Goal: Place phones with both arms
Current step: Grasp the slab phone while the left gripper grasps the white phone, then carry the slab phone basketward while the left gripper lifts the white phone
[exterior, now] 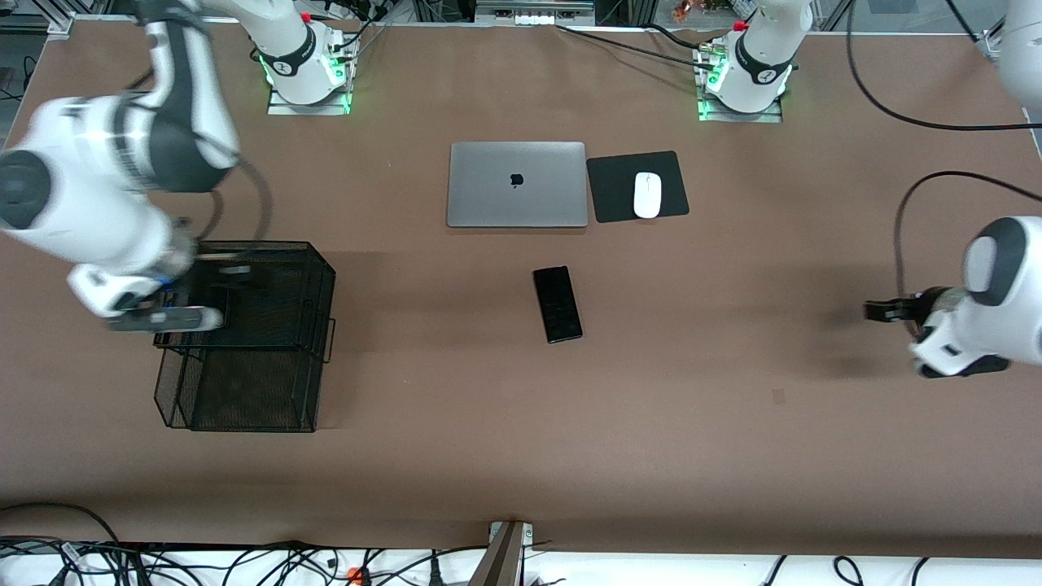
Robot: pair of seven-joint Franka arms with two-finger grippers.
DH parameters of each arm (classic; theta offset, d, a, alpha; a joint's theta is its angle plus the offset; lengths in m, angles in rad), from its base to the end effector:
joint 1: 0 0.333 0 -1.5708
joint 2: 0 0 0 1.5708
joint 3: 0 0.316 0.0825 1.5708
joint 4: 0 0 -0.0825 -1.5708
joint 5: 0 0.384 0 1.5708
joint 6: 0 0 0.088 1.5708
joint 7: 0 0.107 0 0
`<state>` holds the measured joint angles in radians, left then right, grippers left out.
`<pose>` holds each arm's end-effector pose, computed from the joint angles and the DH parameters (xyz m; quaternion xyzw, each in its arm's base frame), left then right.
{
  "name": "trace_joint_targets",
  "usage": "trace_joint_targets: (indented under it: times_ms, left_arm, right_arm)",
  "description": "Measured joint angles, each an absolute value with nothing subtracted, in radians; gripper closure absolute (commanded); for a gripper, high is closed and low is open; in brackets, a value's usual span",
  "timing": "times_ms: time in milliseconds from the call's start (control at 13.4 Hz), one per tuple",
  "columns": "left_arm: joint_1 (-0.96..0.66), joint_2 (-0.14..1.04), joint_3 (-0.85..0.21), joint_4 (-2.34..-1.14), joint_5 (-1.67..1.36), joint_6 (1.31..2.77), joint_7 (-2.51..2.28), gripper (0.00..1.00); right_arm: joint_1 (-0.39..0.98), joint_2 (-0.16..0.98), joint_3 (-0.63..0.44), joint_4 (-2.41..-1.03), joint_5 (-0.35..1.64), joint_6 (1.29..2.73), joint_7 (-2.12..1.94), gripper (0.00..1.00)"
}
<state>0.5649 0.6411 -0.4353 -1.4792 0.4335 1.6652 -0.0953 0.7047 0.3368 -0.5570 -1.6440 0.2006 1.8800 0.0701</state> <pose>0.6428 0.1707 0.3007 -0.9767 -0.0603 0.1930 0.0715 0.6247 0.1439 0.4391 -0.9996 -0.0164 0.0240 0.0041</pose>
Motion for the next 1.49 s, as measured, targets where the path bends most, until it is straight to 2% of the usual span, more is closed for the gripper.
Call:
trace_joint_targets:
  times_ms: [149,372,521,669,818,1116,1488]
  left_arm:
    - [0.639,0.641,-0.435,-1.502,0.448,1.758,0.031,0.0]
    - [0.743,0.645,-0.434,-1.587,0.451,1.968,0.172,0.0]
    - [0.817,0.657,-0.432,-1.682,0.451,2.167,0.256,0.0]
    - [0.874,0.681,-0.432,-1.736,0.451,2.27,0.335,0.0]
    - [0.903,0.705,-0.432,-1.747,0.451,2.298,0.375,0.0]
    - [0.906,0.708,-0.426,-1.749,0.451,2.299,0.359,0.0]
    - [0.906,0.709,-0.407,-1.749,0.451,2.313,0.254,0.0]
  right_arm:
    - [0.796,0.397,-0.53,-1.6,0.201,1.888,0.17,0.0]
    - [0.895,0.559,-0.452,-1.43,0.202,1.905,0.359,0.0]
    - [0.917,0.663,-0.379,-1.309,0.202,1.936,0.468,0.0]
    - [0.92,0.732,-0.294,-1.235,0.202,2.0,0.524,0.0]
    - [0.946,0.776,-0.243,-1.211,0.202,2.076,0.537,0.0]
    - [1.016,0.838,-0.236,-1.208,0.2,2.161,0.537,0.0]
    - [1.035,0.944,-0.237,-1.207,0.192,2.288,0.503,0.0]
